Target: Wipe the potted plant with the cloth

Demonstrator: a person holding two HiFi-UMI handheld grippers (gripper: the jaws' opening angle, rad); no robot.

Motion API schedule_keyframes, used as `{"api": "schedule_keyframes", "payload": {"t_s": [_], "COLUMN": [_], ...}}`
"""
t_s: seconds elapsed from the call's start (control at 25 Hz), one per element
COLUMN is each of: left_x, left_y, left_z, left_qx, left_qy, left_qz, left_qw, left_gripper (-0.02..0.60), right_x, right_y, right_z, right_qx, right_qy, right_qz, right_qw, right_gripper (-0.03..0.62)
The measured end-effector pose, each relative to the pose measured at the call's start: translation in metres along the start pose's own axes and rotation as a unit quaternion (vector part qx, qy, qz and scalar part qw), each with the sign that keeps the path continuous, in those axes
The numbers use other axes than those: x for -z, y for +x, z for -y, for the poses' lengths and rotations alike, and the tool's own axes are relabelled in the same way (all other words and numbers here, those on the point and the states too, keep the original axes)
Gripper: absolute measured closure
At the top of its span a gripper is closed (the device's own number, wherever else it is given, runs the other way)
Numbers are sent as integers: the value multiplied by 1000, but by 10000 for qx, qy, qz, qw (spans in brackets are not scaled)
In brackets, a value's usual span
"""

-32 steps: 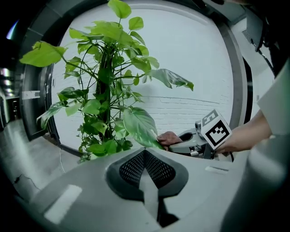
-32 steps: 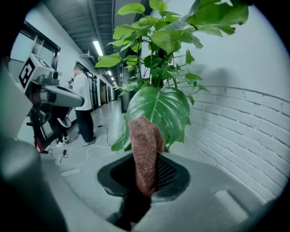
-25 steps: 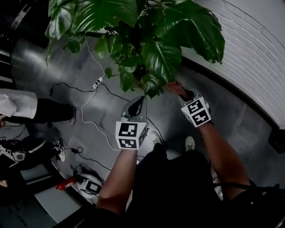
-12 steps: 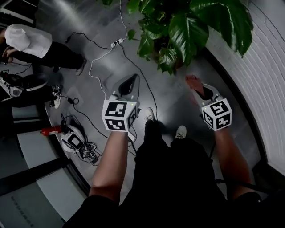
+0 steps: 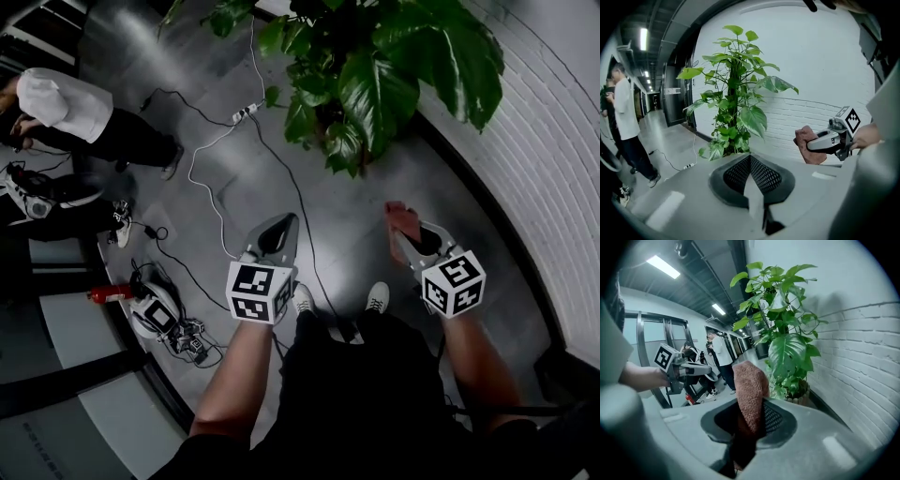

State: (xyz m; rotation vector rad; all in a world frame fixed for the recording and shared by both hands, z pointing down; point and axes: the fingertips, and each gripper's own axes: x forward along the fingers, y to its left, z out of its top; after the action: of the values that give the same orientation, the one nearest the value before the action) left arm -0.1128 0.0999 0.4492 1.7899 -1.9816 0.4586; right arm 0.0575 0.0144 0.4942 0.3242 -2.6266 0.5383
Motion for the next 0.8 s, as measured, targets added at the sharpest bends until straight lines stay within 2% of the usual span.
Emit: {"api": "schedule_keyframes", "payload": {"t_s": [0.32, 0.6, 0.8], "left_x": [2, 7, 18], "left_y": [-12, -43, -72], "left_z": [5, 0, -18], "left_qx": [476, 1133, 1374], "left_qy": [366, 661, 702], "left_qz": [-40, 9, 116], "left_qw": [9982, 9914, 9880], "left_gripper": [565, 565, 565], "right_x": [13, 7, 11], "right_y": [-25, -40, -38], "right_z": [-26, -89, -141], "right_qx": [391, 809, 1115], "right_qy": [211, 409, 566], "right_qz": [-5, 293, 511], "right_qw": [9990, 9955, 9908], "right_gripper": [530, 530, 530]}}
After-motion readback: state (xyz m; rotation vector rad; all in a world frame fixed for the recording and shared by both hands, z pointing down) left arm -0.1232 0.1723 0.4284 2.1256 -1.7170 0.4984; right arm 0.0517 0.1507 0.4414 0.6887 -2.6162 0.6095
